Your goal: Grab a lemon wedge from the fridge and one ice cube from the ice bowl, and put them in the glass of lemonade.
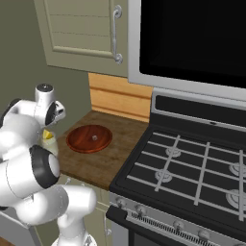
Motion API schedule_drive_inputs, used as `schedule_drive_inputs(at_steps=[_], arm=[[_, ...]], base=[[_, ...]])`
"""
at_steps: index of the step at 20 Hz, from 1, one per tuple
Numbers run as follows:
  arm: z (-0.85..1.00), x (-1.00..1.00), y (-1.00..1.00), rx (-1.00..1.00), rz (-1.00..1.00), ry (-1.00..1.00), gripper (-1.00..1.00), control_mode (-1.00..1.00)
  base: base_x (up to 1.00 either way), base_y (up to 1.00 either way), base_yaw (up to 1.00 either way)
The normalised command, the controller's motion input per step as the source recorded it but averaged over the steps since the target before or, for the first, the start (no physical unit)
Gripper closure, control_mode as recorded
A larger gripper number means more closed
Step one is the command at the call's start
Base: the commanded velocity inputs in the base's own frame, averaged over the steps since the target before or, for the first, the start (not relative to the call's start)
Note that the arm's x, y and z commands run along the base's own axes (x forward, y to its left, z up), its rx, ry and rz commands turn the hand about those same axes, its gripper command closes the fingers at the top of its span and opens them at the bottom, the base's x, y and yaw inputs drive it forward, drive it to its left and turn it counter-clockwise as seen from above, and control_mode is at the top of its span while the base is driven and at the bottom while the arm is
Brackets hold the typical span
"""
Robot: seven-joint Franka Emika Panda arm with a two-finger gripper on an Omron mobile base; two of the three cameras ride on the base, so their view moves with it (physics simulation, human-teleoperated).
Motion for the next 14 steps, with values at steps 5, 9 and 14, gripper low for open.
schedule_drive_inputs(at_steps=[5,9,14], arm=[[0.12,-0.62,-0.05,0.11,0.0,-0.19,-1.0,-1.0],[0.0,-0.84,-0.19,0.04,0.0,-0.11,-1.0,-1.0],[0.12,-0.4,-0.52,0.1,0.0,0.0,-1.0,-1.0]], base=[[0.0,0.0,0.0],[0.0,0.0,0.0],[0.0,0.0,0.0]])
